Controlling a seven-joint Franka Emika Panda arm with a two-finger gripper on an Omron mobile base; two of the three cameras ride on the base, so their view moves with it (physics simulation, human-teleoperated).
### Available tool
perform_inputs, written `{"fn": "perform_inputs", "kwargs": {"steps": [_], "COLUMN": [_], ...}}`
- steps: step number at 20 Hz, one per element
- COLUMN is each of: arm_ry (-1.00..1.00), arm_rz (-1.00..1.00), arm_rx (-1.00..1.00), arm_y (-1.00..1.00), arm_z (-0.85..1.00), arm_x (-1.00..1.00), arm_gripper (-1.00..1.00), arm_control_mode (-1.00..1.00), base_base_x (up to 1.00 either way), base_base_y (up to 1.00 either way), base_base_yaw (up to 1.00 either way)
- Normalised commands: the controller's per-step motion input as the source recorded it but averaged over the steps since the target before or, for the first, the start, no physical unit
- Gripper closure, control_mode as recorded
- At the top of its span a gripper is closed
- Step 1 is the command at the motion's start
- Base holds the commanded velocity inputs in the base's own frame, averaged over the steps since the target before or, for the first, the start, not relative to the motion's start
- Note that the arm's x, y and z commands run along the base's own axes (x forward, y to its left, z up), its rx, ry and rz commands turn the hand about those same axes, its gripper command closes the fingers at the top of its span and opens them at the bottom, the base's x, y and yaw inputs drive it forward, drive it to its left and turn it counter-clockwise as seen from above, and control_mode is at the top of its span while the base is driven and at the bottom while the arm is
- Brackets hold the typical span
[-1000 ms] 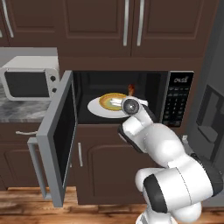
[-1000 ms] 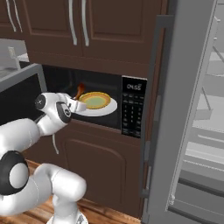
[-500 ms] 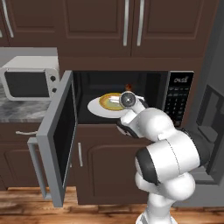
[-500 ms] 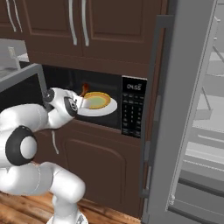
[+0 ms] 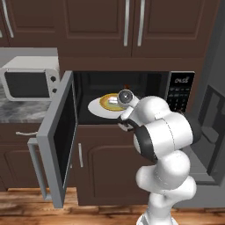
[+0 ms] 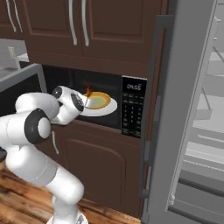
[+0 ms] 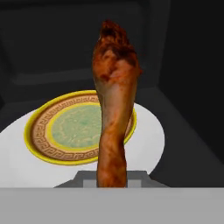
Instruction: Transport the chicken drumstick from the fridge to the microwave and turn on the microwave.
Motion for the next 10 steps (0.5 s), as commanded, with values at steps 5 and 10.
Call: {"fn": "perform_inputs", "kwargs": {"steps": [5, 10], "arm_ry": [0.03, 0.03], "arm_rz": [0.0, 0.0], "arm_rx": [0.0, 0.0], "arm_y": [0.0, 0.04], "arm_z": [-0.29, -0.37], "arm_x": [0.4, 0.39], "arm_gripper": [1.0, 1.0], "arm_control_mode": [-1.0, -1.0], "base_base_x": [0.0, 0.0], "base_base_y": [0.0, 0.0], "base_base_yaw": [0.0, 0.0]}}
